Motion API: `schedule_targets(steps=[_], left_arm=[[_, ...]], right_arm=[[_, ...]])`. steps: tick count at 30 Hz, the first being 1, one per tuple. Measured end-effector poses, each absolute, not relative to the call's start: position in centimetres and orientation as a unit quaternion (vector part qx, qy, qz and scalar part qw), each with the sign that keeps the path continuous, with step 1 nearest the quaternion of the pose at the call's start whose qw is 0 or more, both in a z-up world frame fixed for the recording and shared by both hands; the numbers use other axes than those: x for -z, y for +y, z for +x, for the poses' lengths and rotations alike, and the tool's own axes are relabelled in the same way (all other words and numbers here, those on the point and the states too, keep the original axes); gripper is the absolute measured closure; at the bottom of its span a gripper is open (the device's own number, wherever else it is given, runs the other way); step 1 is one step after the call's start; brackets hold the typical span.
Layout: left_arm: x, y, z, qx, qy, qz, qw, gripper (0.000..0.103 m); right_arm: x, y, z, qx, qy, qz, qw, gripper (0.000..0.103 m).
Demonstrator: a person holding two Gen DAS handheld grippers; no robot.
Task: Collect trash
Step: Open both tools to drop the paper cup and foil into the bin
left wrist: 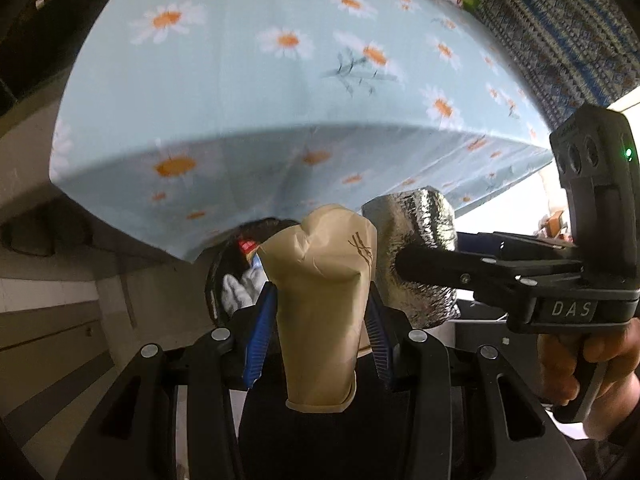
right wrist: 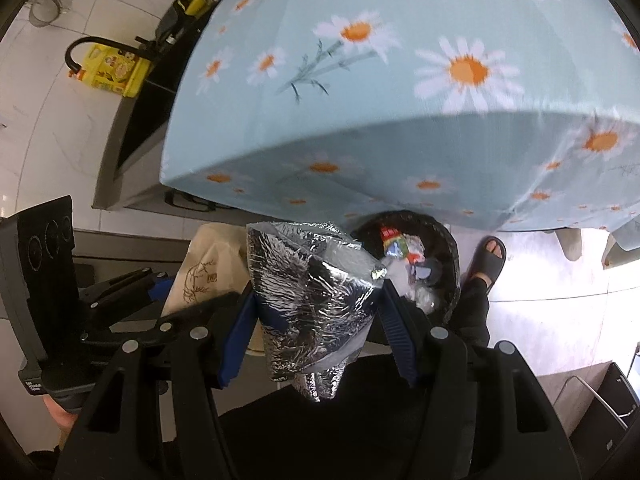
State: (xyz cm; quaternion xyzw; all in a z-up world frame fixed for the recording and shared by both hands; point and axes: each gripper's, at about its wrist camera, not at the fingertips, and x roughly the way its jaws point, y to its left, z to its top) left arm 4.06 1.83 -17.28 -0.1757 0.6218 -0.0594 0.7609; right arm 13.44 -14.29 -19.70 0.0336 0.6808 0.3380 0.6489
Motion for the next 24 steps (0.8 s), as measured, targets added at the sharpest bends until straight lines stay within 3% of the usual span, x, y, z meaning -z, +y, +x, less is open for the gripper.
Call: schedule_targets(steps=[18,24], left_arm=[[22.9,1.9,3.8,0.047,0.674,-0.203,0.708,0.059],[22.7,2.3,4.4,0.033,0.677,-0.200,0.707,0.051]], right_arm=[[24.0,-14.2,14.6,-0.318,0.715,0.024,0.622,0.041],[24.1,-14.2,15.7,-0.311,0.720,0.040,0.619,0.035]])
